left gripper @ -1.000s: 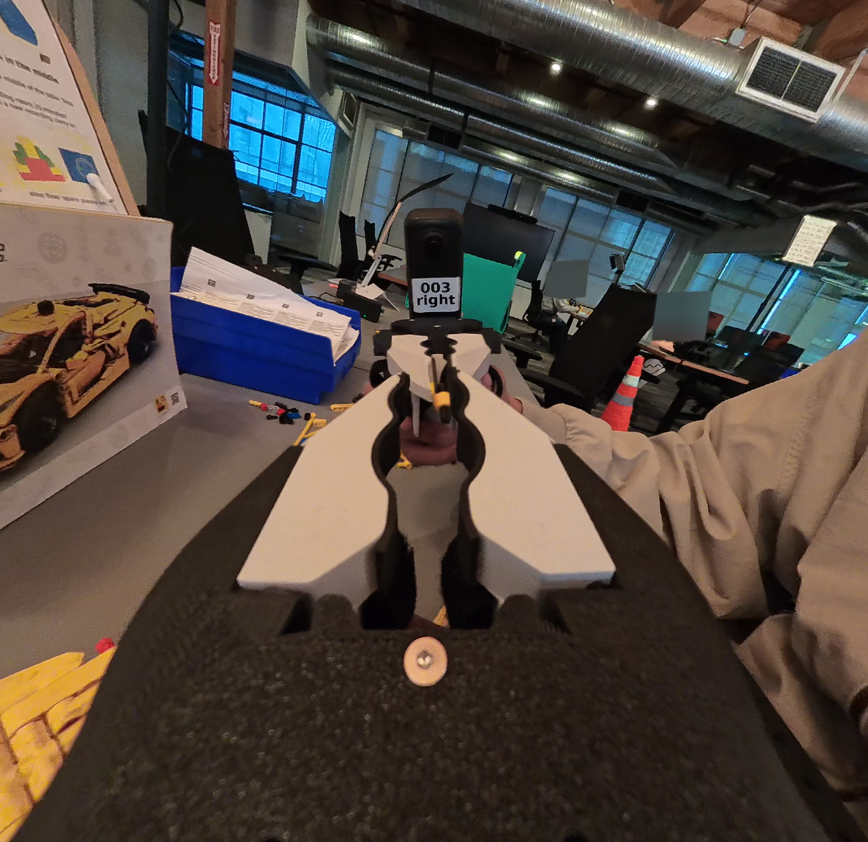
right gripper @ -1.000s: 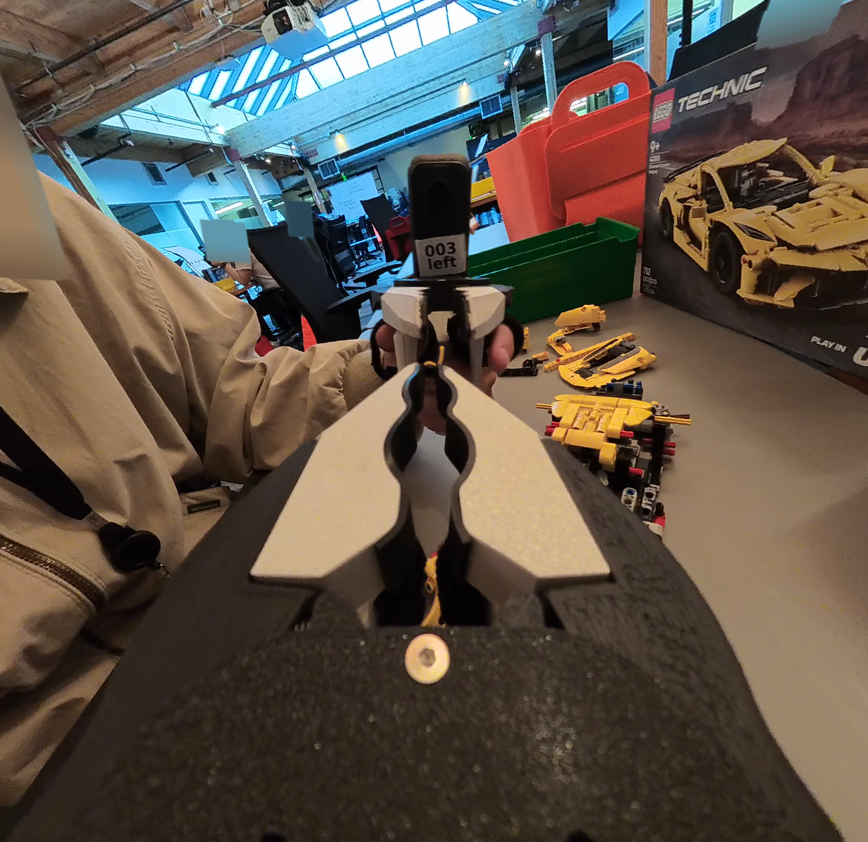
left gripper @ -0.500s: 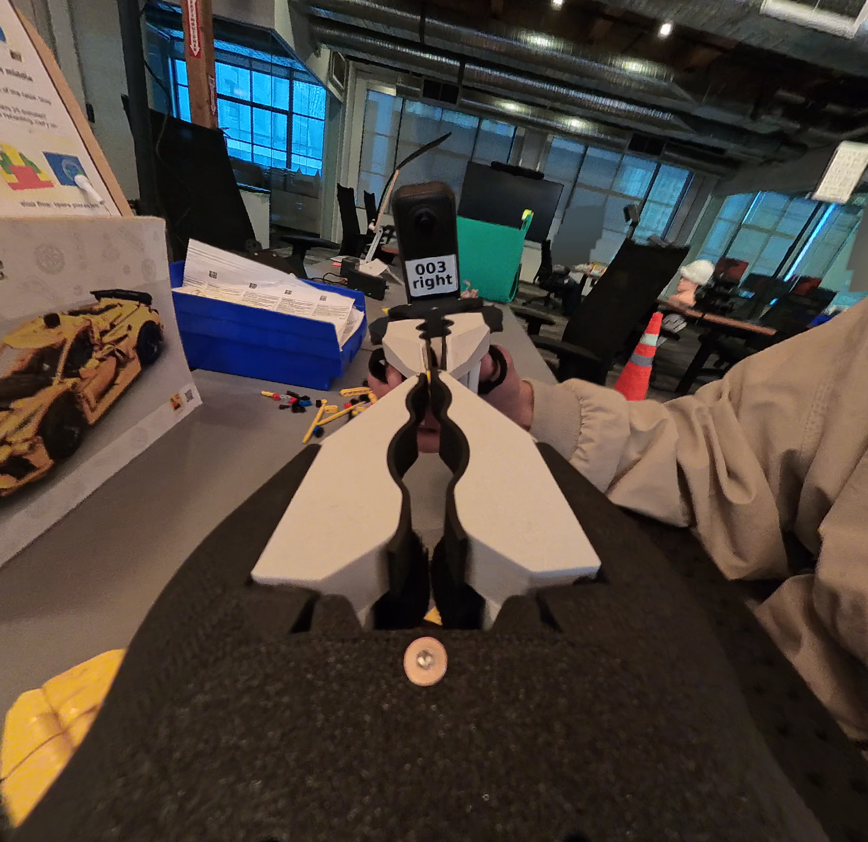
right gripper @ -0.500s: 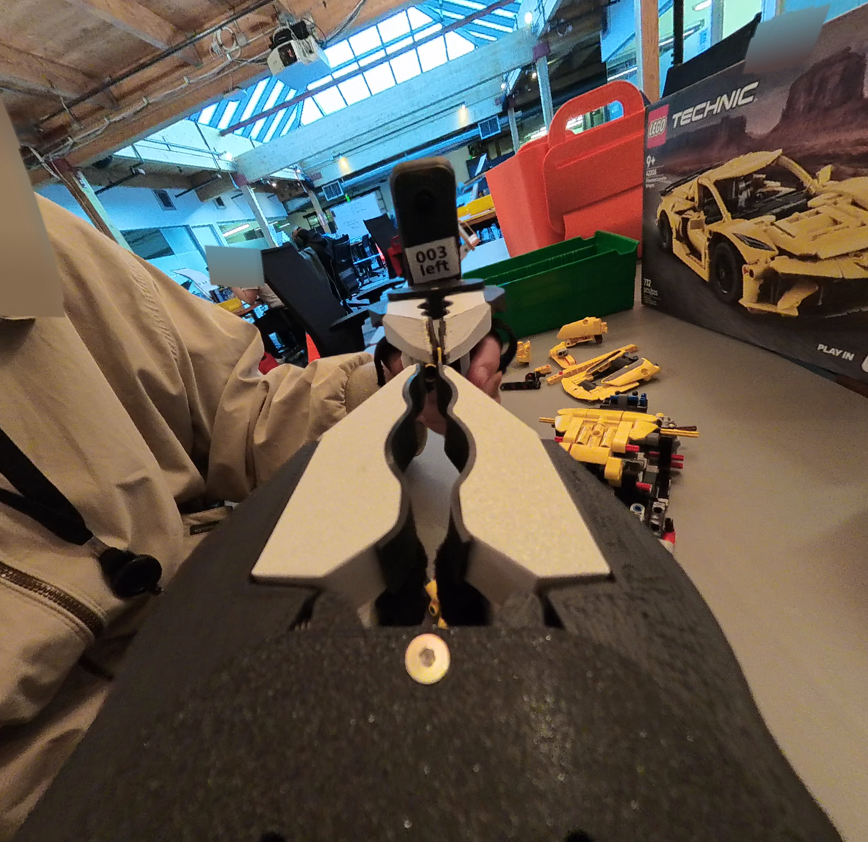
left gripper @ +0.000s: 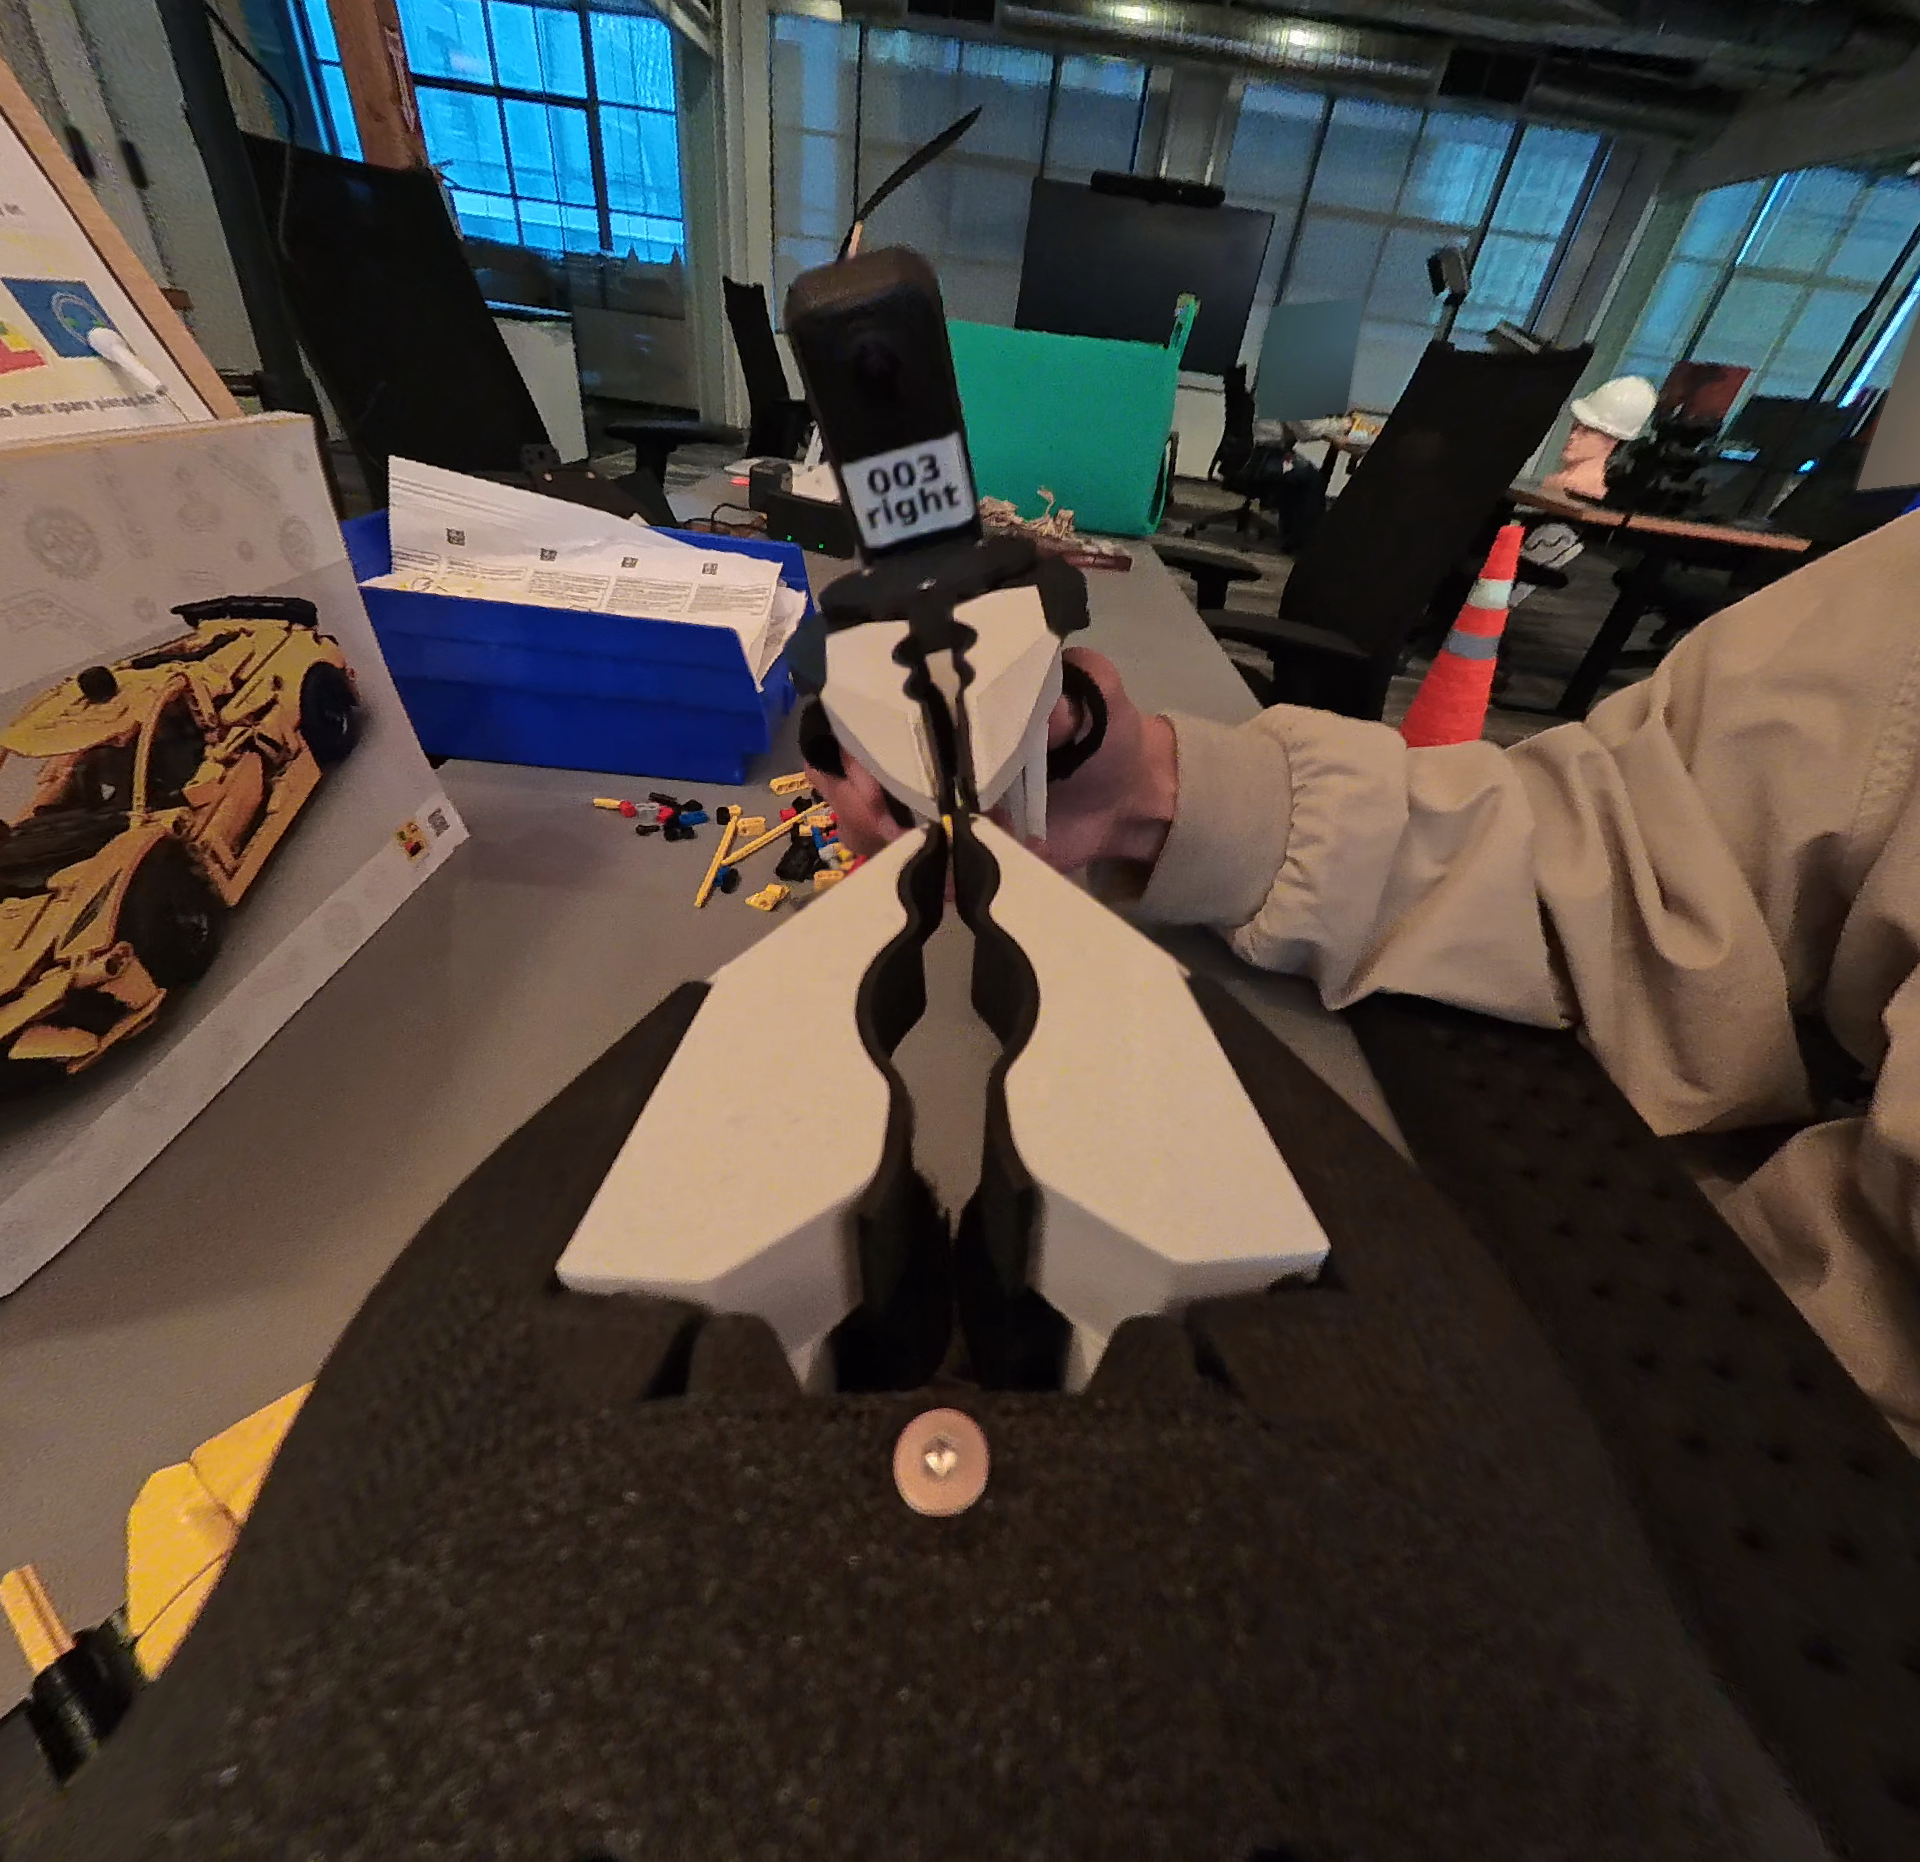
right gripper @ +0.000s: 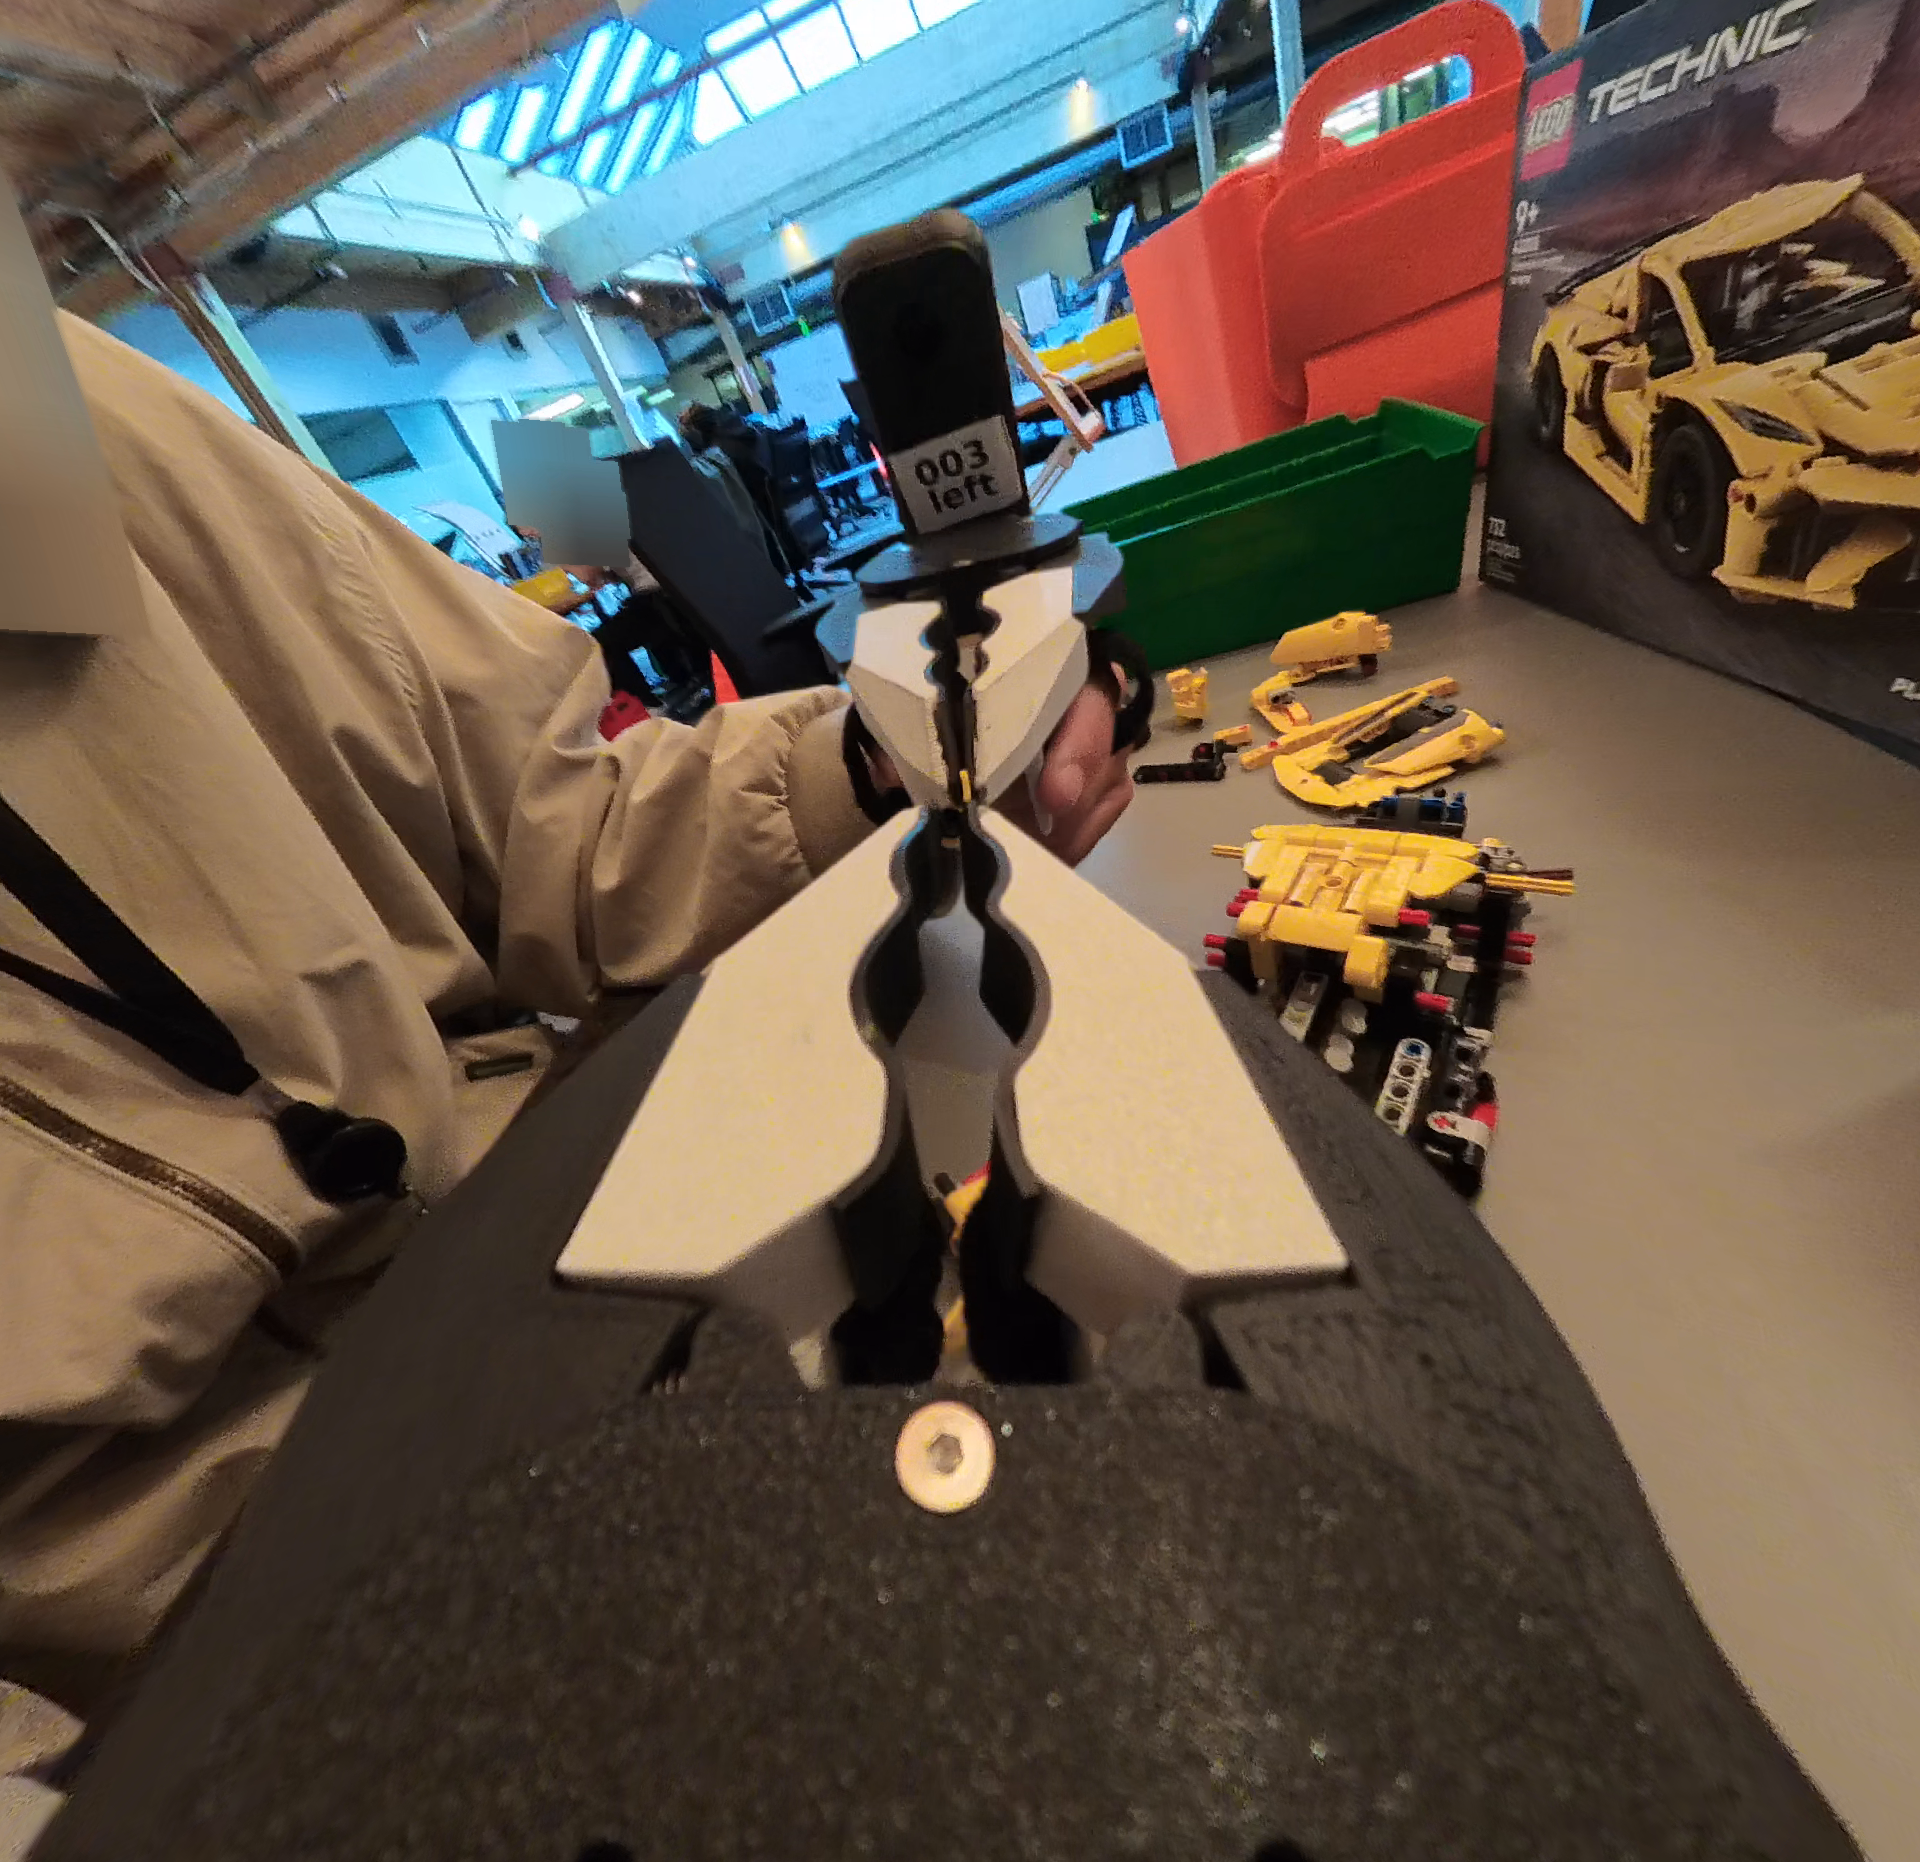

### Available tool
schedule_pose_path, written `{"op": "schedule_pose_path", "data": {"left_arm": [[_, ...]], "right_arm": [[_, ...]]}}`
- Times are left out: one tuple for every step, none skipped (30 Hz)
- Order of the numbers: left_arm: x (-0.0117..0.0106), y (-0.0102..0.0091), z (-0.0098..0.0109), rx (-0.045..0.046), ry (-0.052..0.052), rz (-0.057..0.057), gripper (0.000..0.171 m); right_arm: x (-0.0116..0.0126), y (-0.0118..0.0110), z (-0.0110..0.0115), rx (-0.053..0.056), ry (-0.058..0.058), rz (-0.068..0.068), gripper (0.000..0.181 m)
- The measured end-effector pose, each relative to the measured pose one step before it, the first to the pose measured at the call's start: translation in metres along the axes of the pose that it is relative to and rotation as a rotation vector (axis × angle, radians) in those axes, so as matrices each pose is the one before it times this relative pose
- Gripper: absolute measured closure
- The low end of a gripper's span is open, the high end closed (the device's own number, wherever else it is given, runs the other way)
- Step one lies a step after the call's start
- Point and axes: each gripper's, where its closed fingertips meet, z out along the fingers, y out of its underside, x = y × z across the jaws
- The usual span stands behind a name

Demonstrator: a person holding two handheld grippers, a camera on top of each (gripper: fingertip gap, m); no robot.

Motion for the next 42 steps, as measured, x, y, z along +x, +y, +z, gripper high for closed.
{"op": "schedule_pose_path", "data": {"left_arm": [[0.00066, 0.00010, 0.00139, -0.00043, 0.0011, 0.0032, 0.171], [0.00232, -0.00027, 0.00104, 0.00044, 0.0134, -0.0034, 0.171], [0.00032, -0.00012, 0.00051, -0.00150, 0.0004, 0.0076, 0.171], [0.00002, 0.00001, 0.00066, -0.00253, -0.0021, 0.0070, 0.171], [0.00076, 0.00062, 0.00052, -0.00227, 0.0045, 0.0009, 0.171], [0.00046, 0.00079, 0.00079, -0.00236, 0.0036, -0.0014, 0.171], [0.00071, 0.00069, 0.00104, -0.00075, 0.0035, 0.0003, 0.171], [0.00052, -0.00057, 0.00078, 0.00341, 0.0013, -0.0010, 0.171], [0.00040, -0.00004, 0.00046, -0.00294, 0.0003, 0.0049, 0.171], [0.00072, 0.00056, 0.00012, -0.00647, 0.0013, 0.0047, 0.171], [-0.00006, 0.00039, -0.00004, -0.00616, -0.0017, 0.0056, 0.171], [0.00046, 0.00040, 0.00005, -0.00321, 0.0005, 0.0060, 0.171], [0.00082, -0.00067, 0.00033, 0.00480, 0.0046, -0.0026, 0.171], [0.00038, 0.00045, 0.00015, -0.00409, 0.0030, 0.0006, 0.171], [0.00059, 0.00278, 0.00002, -0.01814, 0.0051, 0.0053, 0.171], [-0.00005, 0.00030, -0.00005, -0.00367, 0.0008, 0.0025, 0.171], [0.00076, -0.00093, 0.00024, 0.00383, 0.0049, -0.0006, 0.171], [0.00069, 0.00003, 0.00033, -0.00322, 0.0041, 0.0010, 0.171], [-0.00092, 0.00074, 0.00035, -0.00638, -0.0057, 0.0041, 0.171], [-0.00005, 0.00067, 0.00059, -0.00354, -0.0023, 0.0045, 0.171], [0.00015, -0.00094, 0.00013, 0.00598, 0.0021, -0.0028, 0.171], [0.00044, -0.00174, -0.00139, 0.01225, 0.0077, -0.0071, 0.171], [-0.00094, 0.00019, -0.00146, -0.00124, -0.0018, -0.0022, 0.171], [-0.00167, -0.00090, -0.00120, 0.01077, -0.0048, -0.0071, 0.171], [-0.00212, -0.00244, -0.00117, 0.03369, -0.0001, -0.0303, 0.171], [-0.00214, -0.00162, -0.00078, 0.04027, 0.0037, -0.0446, 0.171], [-0.00049, 0.00072, -0.00069, 0.02755, 0.0119, -0.0432, 0.171], [-0.00168, 0.00148, -0.00080, 0.00929, 0.0004, -0.0239, 0.171], [-0.00156, 0.00031, -0.00045, -0.00092, -0.0025, -0.0146, 0.166], [0.00294, 0.00082, 0.00082, -0.01501, 0.0250, -0.0169, 0.154], [0.00262, 0.00061, 0.00179, -0.01381, 0.0202, -0.0086, 0.153], [0.00059, 0.00053, 0.00205, -0.00440, -0.0012, 0.0065, 0.152], [-0.00101, 0.00235, 0.00197, -0.01277, -0.0131, 0.0141, 0.153], [-0.00138, 0.00270, 0.00160, -0.01471, -0.0123, 0.0057, 0.158], [-0.00055, 0.00074, 0.00064, -0.00158, -0.0066, 0.0006, 0.162], [-0.00035, -0.00239, -0.00060, 0.01716, -0.0040, -0.0015, 0.165], [0.00064, -0.00133, -0.00026, 0.00858, 0.0031, -0.0032, 0.165], [0.00037, 0.00020, 0.00028, -0.00325, 0.0017, 0.0005, 0.164], [0.00044, -0.00015, 0.00062, -0.00044, 0.0010, 0.0005, 0.164], [0.00032, 0.00021, 0.00093, -0.00097, 0.0000, -0.0017, 0.164], [0.00042, 0.00058, 0.00105, -0.00252, 0.0003, 0.0000, 0.164], [0.00083, 0.00111, 0.00098, -0.00326, 0.0045, -0.0023, 0.165]], "right_arm": [[-0.00078, -0.00039, -0.00191, -0.0049, 0.0072, -0.0141, 0.180], [-0.00262, -0.00056, -0.00202, -0.0087, -0.0060, -0.0068, 0.179], [0.00010, -0.00260, -0.00339, 0.0080, 0.0107, -0.0055, 0.180], [-0.00013, 0.00125, -0.00124, -0.0139, 0.0036, -0.0028, 0.179], [-0.00056, 0.00003, -0.00112, -0.0013, 0.0017, -0.0048, 0.179], [-0.00012, 0.00079, -0.00096, -0.0060, 0.0052, -0.0045, 0.179], [-0.00070, -0.00007, -0.00113, -0.0051, 0.0001, -0.0011, 0.179], [-0.00028, -0.00106, -0.00111, 0.0040, 0.0010, -0.0026, 0.180], [-0.00041, 0.00014, -0.00060, -0.0043, -0.0031, 0.0022, 0.179], [-0.00052, -0.00017, -0.00017, -0.0007, -0.0024, -0.0045, 0.179], [0.00038, 0.00073, -0.00011, -0.0033, 0.0003, 0.0024, 0.179], [-0.00037, 0.00000, -0.00023, 0.0014, -0.0055, 0.0009, 0.179], [-0.00087, -0.00180, -0.00048, 0.0117, -0.0087, 0.0004, 0.179], [-0.00005, 0.00106, -0.00013, -0.0082, -0.0028, 0.0039, 0.179], [0.00019, 0.00266, 0.00005, -0.0213, 0.0058, -0.0092, 0.179], [0.00023, -0.00019, -0.00027, -0.0012, 0.0073, -0.0069, 0.179], [-0.00120, -0.00090, -0.00052, 0.0027, -0.0071, 0.0002, 0.179], [-0.00052, 0.00023, -0.00027, -0.0004, -0.0057, 0.0032, 0.179], [0.00111, 0.00120, -0.00066, -0.0069, 0.0071, -0.0024, 0.179], [0.00052, 0.00021, -0.00098, -0.0058, 0.0072, -0.0086, 0.179], [-0.00077, -0.00183, 0.00019, 0.0052, -0.0022, 0.0049, 0.179], [-0.00087, -0.00173, 0.00132, 0.0093, -0.0042, -0.0035, 0.180], [0.00137, 0.00028, 0.00126, -0.0024, 0.0096, -0.0018, 0.179], [0.00066, -0.00147, 0.00150, 0.0134, 0.0010, 0.0074, 0.179], [0.00136, -0.00229, 0.00120, 0.0207, 0.0016, 0.0115, 0.180], [0.00161, -0.00092, 0.00075, 0.0122, 0.0063, 0.0021, 0.180], [0.00045, 0.00115, 0.00091, -0.0017, 0.0003, 0.0046, 0.179], [0.00240, 0.00157, 0.00070, -0.0040, 0.0152, 0.0016, 0.179], [0.00284, 0.00024, -0.00010, 0.0049, 0.0214, -0.0073, 0.179], [0.00027, -0.00034, -0.00071, 0.0033, 0.0032, -0.0025, 0.179], [0.00028, -0.00090, -0.00116, 0.0028, 0.0021, 0.0014, 0.179], [0.00069, -0.00095, -0.00187, 0.0018, 0.0065, -0.0010, 0.179], [-0.00111, 0.00000, -0.00094, -0.0023, -0.0036, 0.0001, 0.179], [-0.00048, 0.00097, -0.00029, -0.0060, -0.0001, -0.0002, 0.179], [-0.00067, 0.00068, -0.00018, -0.0038, -0.0023, 0.0029, 0.179], [-0.00104, -0.00026, -0.00016, 0.0022, -0.0034, 0.0009, 0.179], [-0.00047, -0.00006, 0.00012, -0.0025, 0.0012, -0.0019, 0.179], [-0.00060, 0.00131, 0.00059, -0.0112, -0.0013, 0.0004, 0.179], [-0.00058, 0.00197, 0.00123, -0.0124, -0.0033, 0.0002, 0.179], [-0.00023, -0.00005, 0.00095, 0.0030, -0.0015, 0.0007, 0.179], [-0.00044, 0.00082, 0.00135, -0.0022, -0.0028, 0.0025, 0.179], [-0.00095, 0.00160, 0.00183, -0.0098, -0.0052, 0.0003, 0.179]]}}
